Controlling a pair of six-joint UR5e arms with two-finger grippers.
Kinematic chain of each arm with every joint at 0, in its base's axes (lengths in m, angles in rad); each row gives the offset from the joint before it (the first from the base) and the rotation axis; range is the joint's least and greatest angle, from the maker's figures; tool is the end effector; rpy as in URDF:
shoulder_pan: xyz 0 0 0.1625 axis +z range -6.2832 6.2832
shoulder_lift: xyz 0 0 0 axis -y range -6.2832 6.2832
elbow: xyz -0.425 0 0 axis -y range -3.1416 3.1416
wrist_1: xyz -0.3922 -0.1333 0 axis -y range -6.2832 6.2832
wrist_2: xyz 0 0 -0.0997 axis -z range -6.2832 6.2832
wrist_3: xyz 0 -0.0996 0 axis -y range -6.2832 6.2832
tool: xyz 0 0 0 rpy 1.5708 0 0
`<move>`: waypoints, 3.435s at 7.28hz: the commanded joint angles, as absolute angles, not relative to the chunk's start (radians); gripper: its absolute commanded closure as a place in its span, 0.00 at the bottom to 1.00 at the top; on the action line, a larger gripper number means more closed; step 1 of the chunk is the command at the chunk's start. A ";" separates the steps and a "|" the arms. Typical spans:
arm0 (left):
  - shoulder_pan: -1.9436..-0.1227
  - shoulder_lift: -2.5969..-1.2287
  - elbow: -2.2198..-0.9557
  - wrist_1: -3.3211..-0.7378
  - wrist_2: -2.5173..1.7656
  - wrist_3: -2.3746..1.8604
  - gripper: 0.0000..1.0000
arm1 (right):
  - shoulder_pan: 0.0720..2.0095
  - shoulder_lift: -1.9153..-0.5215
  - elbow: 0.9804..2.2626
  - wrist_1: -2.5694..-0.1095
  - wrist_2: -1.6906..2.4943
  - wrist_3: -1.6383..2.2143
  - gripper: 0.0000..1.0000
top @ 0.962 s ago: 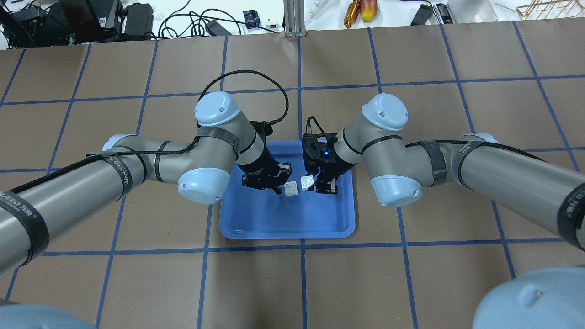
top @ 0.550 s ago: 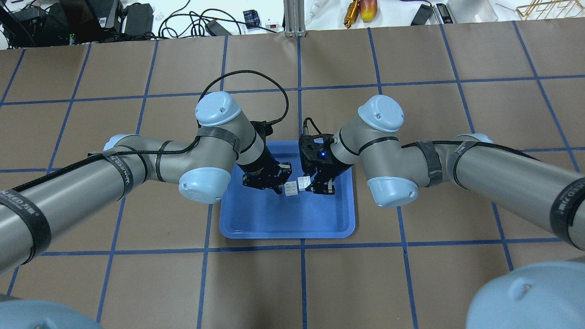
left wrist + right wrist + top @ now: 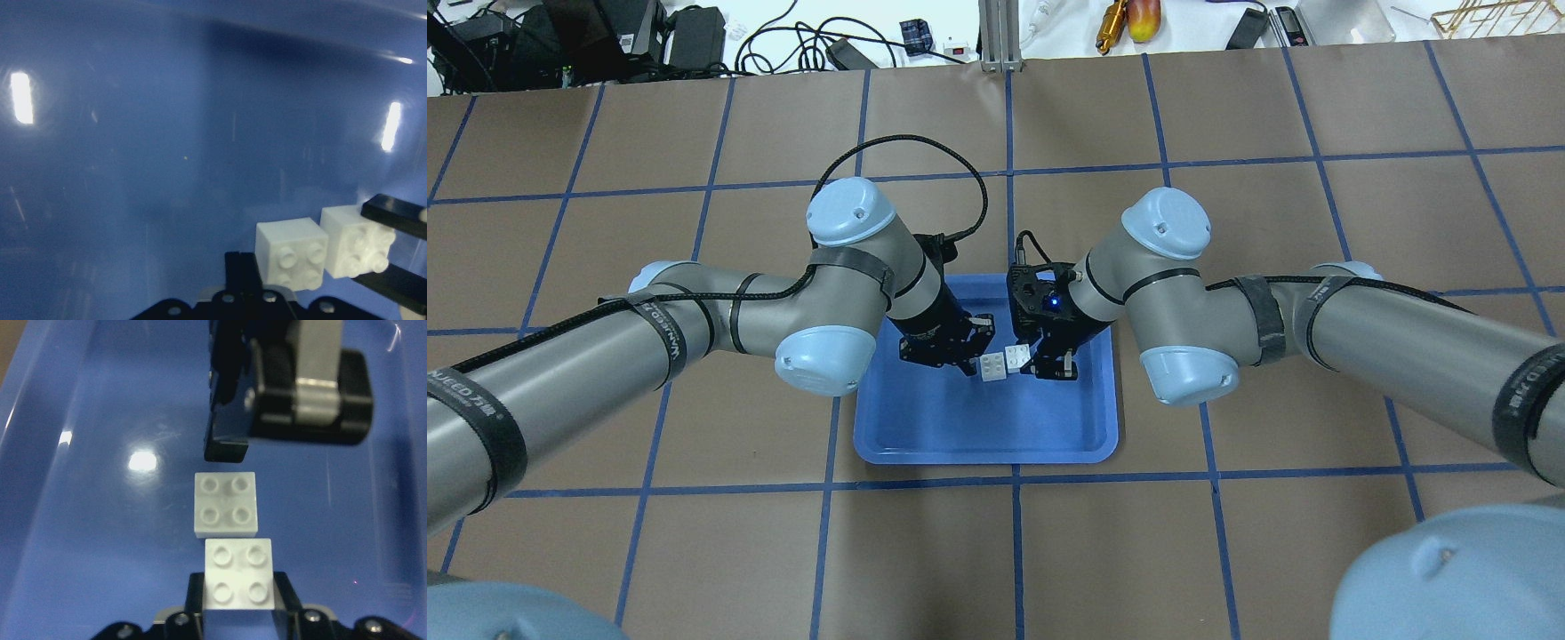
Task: Assemble white blocks and place on blue tray
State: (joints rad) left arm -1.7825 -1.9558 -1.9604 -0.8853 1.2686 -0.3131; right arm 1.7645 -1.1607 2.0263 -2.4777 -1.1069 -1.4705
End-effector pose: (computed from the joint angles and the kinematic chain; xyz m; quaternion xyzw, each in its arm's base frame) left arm -0.2708 -0.4847 0.1785 0.0567 -0.9860 -0.0815 0.1338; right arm 0.2760 -0.4829 0.1687 -0.7226 0.6516 -0.1531 0.1726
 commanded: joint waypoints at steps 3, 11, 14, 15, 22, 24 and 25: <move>-1.782 -1.954 -1.960 -0.885 1.269 -0.314 1.00 | 1.766 -1.149 2.028 -2.480 -1.100 -1.442 0.07; -1.782 -1.960 -1.960 -0.865 1.269 -0.342 1.00 | 1.726 -1.296 1.828 -2.151 -1.152 -1.370 0.00; -1.786 -1.968 -1.960 -0.853 1.255 -0.344 1.00 | 1.645 -1.364 1.572 -1.736 -1.230 -1.345 0.00; -1.786 -1.968 -1.960 -0.848 1.229 -0.347 1.00 | 1.628 -1.379 1.499 -1.645 -1.270 -1.315 0.00; -1.772 -1.934 -1.939 -0.839 1.230 -0.347 1.00 | 1.597 -1.424 1.365 -1.480 -1.506 -0.525 0.00; -1.753 -1.908 -1.857 -0.889 1.238 -0.339 0.97 | 1.600 -1.431 1.368 -1.496 -1.541 -0.273 0.00; -1.724 -1.884 -1.795 -0.988 1.241 -0.290 0.96 | 1.600 -1.431 1.370 -1.496 -1.595 -0.159 0.00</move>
State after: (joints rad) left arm -1.7499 -1.9087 -1.8599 -0.9036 1.2370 -0.3282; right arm 1.5986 -1.4296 1.3677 -1.4913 -1.5446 -0.3114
